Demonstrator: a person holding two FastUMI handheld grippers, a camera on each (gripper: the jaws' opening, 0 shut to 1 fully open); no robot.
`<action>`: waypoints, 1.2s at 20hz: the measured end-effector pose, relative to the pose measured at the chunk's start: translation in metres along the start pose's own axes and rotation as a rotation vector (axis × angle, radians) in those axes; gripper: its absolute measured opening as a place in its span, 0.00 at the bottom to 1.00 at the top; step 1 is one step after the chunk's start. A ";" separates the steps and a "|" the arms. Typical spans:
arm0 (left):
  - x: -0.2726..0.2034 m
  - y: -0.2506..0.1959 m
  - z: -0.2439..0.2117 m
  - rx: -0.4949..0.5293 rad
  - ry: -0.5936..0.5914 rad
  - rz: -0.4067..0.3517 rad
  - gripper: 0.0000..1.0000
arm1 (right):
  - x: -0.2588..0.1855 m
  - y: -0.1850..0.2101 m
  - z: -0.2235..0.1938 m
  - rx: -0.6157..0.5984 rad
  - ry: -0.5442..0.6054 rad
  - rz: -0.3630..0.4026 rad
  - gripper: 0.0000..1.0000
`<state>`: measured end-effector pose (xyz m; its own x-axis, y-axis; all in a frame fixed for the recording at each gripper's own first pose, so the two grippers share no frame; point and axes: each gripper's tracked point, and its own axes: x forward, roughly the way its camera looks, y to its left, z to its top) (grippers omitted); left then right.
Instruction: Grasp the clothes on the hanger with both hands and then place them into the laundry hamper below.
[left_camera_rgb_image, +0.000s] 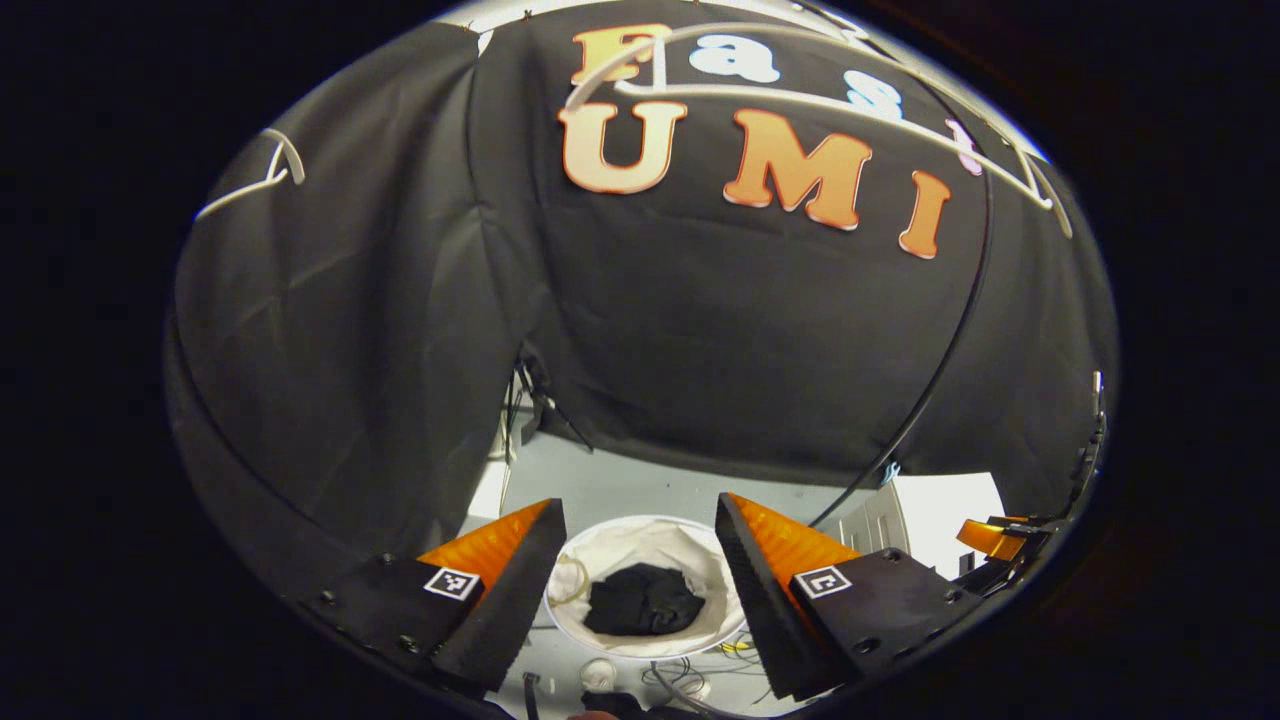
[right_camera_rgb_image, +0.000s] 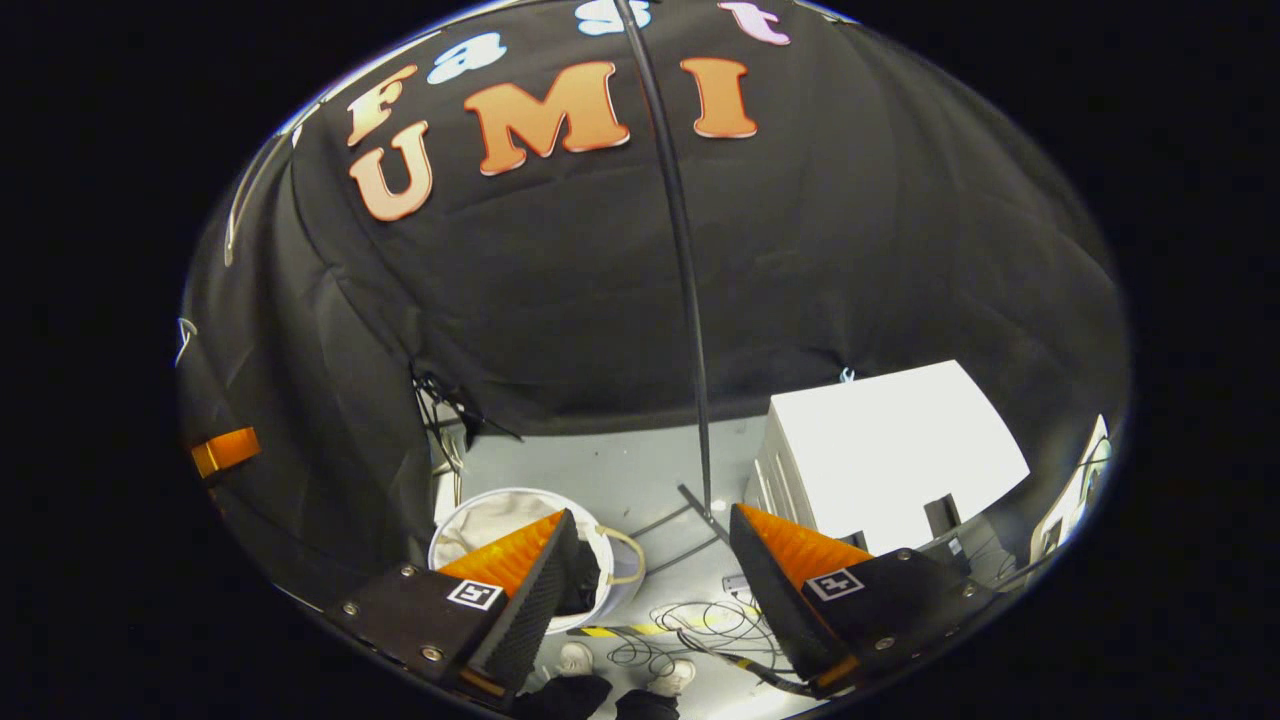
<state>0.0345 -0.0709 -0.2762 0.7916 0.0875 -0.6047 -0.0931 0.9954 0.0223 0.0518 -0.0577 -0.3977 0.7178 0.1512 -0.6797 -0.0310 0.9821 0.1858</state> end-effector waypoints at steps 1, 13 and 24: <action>-0.011 -0.004 0.015 0.001 -0.030 -0.007 0.99 | -0.010 -0.001 0.011 -0.001 -0.022 0.003 0.95; -0.125 -0.029 0.155 0.003 -0.399 -0.031 1.00 | -0.160 0.003 0.169 -0.058 -0.443 0.017 1.00; -0.170 -0.027 0.191 0.011 -0.554 0.025 0.94 | -0.239 0.021 0.229 -0.121 -0.651 0.048 0.94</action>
<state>0.0178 -0.1048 -0.0215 0.9887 0.1158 -0.0952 -0.1123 0.9928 0.0411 0.0389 -0.0992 -0.0684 0.9861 0.1340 -0.0979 -0.1244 0.9873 0.0984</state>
